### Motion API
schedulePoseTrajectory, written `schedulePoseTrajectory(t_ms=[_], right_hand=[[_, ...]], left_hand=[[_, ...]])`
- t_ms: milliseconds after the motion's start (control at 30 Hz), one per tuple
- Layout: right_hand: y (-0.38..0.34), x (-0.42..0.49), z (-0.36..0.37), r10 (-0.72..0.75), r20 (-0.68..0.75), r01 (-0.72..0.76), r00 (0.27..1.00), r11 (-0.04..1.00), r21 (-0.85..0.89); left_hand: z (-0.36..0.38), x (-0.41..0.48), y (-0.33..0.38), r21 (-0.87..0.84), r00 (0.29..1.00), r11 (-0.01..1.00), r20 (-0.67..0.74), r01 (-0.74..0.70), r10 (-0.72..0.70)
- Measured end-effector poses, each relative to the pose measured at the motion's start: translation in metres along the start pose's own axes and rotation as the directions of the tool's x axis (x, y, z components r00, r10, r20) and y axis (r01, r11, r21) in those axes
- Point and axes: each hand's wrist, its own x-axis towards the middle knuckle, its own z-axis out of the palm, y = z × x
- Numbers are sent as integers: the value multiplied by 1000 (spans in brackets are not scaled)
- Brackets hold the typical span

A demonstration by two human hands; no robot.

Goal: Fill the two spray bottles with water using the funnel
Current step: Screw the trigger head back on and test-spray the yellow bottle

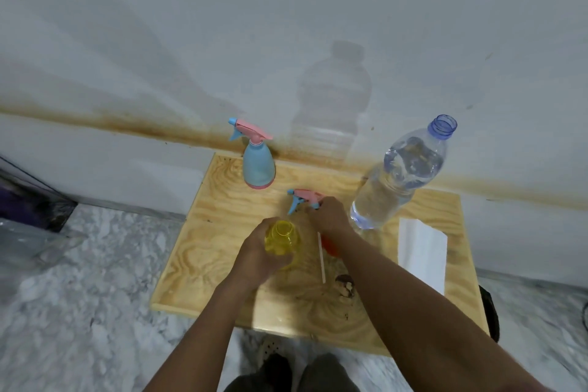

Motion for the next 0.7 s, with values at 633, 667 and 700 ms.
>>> schedulePoseTrajectory(t_ms=[633,667,700], right_hand=[[-4,-19,2,2,-57,-2,998,1000,5],[-8,-23,-1,-3,-89,11,996,996,86],[-13,-26,-4,-3,-129,27,992,982,186]], left_hand=[[-1,1,-2,44,1000,999,12,-21,20],[-2,2,-3,44,1000,999,10,-26,26],[-2,2,-3,44,1000,999,9,-30,30]])
